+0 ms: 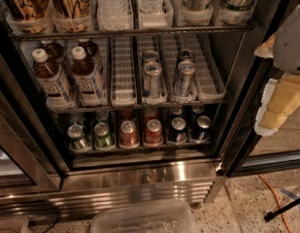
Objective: Pick pepsi can from bottom shelf of fridge
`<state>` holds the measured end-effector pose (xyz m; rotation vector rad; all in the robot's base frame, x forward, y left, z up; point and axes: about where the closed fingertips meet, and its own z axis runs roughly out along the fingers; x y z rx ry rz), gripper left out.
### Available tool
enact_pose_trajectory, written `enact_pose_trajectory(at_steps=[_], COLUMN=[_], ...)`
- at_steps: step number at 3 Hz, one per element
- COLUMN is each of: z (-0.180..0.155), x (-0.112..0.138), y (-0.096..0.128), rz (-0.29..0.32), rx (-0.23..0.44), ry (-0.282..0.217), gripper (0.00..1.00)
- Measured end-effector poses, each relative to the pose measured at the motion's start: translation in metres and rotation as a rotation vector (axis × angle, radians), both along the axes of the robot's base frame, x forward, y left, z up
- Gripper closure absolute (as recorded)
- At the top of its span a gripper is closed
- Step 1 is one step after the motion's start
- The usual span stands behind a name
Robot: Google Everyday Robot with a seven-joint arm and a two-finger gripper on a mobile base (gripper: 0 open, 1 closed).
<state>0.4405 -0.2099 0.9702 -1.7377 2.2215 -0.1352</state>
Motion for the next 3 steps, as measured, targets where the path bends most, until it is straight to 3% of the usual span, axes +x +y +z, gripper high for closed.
enact_pose_trajectory(at_steps=[1, 2, 3], z=[-0.025, -0.073, -0.124], x=[0.001, 0.004, -0.005], y=[0.012, 0.026, 0.041], rz=[-0.003, -0.001, 0.003], rx=[0.009, 0.076, 0.192], ry=[-0.017, -0.028, -0.036], gripper=[0.0, 0.0, 0.0])
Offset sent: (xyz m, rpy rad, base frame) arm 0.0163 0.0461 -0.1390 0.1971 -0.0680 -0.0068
